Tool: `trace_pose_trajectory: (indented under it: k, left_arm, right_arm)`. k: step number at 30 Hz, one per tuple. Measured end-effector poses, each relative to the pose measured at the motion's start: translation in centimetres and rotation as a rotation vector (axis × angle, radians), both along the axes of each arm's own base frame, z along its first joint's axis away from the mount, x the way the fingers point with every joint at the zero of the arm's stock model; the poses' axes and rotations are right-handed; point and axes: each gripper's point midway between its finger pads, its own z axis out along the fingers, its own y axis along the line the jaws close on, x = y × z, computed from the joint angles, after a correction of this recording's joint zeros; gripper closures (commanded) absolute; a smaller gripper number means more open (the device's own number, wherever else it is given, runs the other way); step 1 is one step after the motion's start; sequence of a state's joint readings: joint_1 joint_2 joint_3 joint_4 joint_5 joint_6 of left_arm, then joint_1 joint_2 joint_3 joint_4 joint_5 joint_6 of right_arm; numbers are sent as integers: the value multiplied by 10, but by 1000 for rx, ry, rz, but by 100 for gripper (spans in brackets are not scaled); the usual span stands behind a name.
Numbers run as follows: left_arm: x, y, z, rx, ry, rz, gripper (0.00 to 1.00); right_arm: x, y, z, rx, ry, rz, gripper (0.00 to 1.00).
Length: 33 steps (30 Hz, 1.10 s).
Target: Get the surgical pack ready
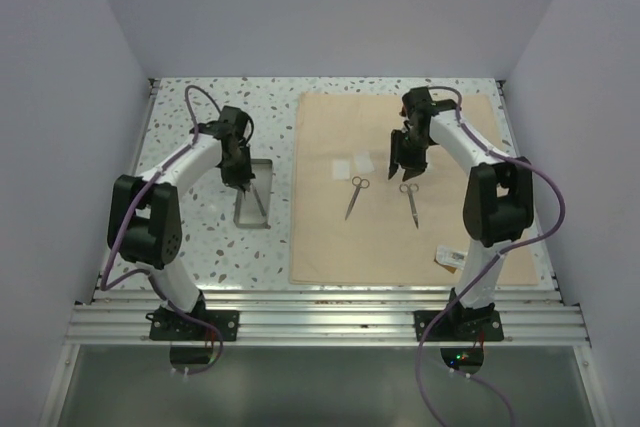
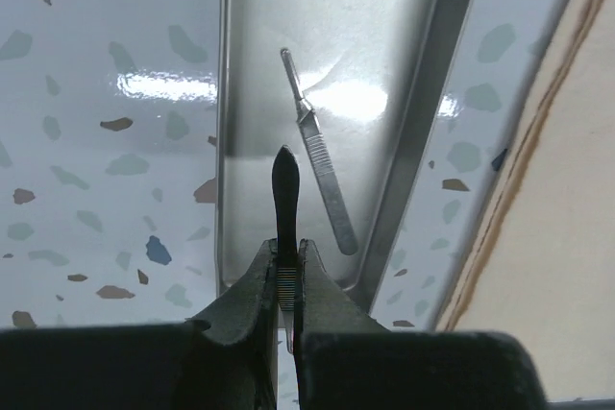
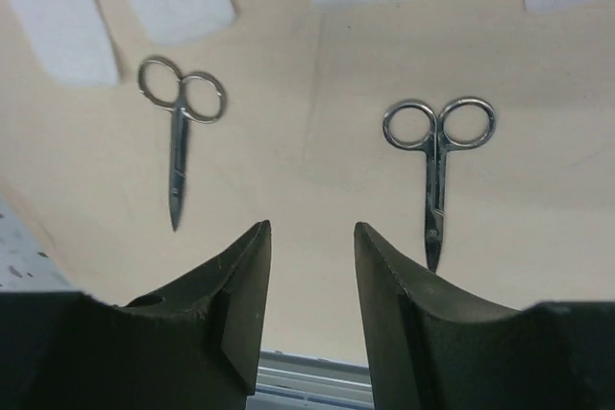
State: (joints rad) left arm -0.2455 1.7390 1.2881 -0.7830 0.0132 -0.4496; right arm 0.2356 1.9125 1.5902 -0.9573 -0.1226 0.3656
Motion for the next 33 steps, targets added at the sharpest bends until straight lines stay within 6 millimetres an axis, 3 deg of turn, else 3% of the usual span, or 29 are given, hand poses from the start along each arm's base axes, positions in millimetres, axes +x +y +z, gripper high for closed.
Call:
trace_pose_trajectory:
  k: [3,7,8,10,12,21,24,28,33]
  left_arm:
    - [-9,10,-7,47,31,-9,100]
    - [-12,13,-10,67,41,-18,100]
    - [-13,14,-11,69,44,-18,91]
    - [-14,14,-13,71,50,-19,86]
    - [-17,15,-16,75,59,-25,74]
    - [-20,15,-16,74,63,-25,53]
    - [-20,13,-7,57,39,-25,50]
    - [-19,6,22,-4,-40,-22,50]
    - [-22,-4,48,-75,-111,-32,50]
  right_arm:
    - [-11,-10,-12,-43,47,9,56]
    - [-15,-6,-15,-40,60,26,56]
    - [-16,-4,-16,-34,63,25,56]
    - [-19,1,-20,-17,73,20,55]
    - [-22,6,-22,-5,83,9,55]
    - [-22,50,-31,45,87,-22,51]
    - [-22,65,-40,47,109,-34,51]
    - [-22,79,-49,35,125,-72,53]
    - [-16,84,-55,2,121,-128,64]
